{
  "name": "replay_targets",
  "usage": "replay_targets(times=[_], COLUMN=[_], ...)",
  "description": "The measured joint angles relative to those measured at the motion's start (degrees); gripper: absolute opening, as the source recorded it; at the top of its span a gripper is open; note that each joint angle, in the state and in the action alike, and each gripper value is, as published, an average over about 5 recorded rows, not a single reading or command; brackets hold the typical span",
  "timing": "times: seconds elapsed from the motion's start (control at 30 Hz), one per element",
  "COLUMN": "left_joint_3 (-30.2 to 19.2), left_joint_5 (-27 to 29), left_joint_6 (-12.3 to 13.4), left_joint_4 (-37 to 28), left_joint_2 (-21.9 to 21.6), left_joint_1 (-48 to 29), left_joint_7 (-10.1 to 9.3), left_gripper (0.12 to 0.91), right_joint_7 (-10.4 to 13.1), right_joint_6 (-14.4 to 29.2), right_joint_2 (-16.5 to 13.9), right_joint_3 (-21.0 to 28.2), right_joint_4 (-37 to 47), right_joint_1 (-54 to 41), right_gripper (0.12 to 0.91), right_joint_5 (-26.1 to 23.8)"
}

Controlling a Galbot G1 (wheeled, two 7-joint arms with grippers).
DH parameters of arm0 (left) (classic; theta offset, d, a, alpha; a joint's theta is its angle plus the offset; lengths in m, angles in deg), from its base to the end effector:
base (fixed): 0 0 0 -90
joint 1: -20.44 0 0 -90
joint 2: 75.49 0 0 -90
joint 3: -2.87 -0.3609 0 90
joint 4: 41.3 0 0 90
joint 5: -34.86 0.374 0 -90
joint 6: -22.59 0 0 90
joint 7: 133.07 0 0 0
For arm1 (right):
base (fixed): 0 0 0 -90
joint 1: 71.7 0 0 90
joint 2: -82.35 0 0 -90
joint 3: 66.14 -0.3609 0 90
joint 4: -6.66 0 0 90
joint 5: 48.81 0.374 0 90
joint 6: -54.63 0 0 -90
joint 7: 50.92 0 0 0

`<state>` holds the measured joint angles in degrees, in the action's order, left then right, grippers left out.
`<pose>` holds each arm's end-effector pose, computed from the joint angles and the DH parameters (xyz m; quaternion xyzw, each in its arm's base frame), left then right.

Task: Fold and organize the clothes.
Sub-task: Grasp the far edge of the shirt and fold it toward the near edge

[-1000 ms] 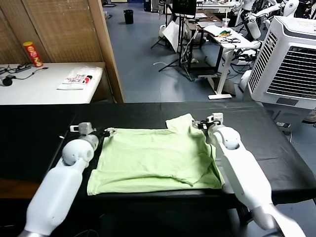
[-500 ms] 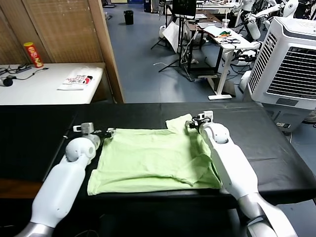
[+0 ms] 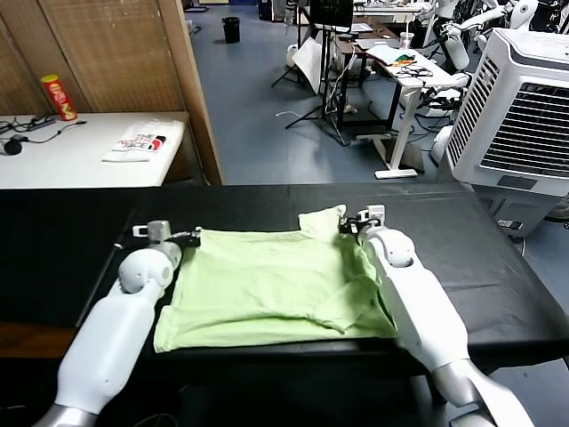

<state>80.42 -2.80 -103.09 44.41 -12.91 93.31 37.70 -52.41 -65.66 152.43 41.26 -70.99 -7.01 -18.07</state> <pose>0.4606 0.1077 -0.2580 -0.0238 -0.9675 0.0240 0.2508 0.5083 -0.0475 -0.2593 0.1283 -0.9704 -0.0281 0.2025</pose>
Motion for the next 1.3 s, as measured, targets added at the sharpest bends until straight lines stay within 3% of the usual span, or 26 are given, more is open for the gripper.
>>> replay_targets(times=[0.33,0.53,0.83,1.3], left_joint_3=[3.8,6.9,10.9,14.9], left_joint_5=[-3.0,-2.4,-0.8,1.4], left_joint_6=[-0.4,-0.9,-2.2,-3.6], left_joint_4=[15.5,23.3,29.1,35.3], left_joint_2=[-5.1,-7.6,-8.2,-7.2], left_joint_1=[10.4,17.5,26.8,38.6], left_joint_7=[-1.41,-2.27,-3.92,-4.42], left_gripper=[0.129,0.129,0.129,0.129], right_joint_7=[2.8,4.5,6.9,7.6], right_joint_6=[-5.5,-8.3,-11.8,-11.9], right_joint_2=[-10.7,-14.8,-17.0,-17.1], right_joint_3=[-3.8,-5.9,-7.0,-7.2], right_joint_4=[-18.2,-26.3,-33.7,-37.2], right_joint_1=[11.7,18.4,25.9,32.3], right_gripper=[0.122,0.122,0.122,0.122], right_joint_5=[6.2,8.0,8.2,6.3])
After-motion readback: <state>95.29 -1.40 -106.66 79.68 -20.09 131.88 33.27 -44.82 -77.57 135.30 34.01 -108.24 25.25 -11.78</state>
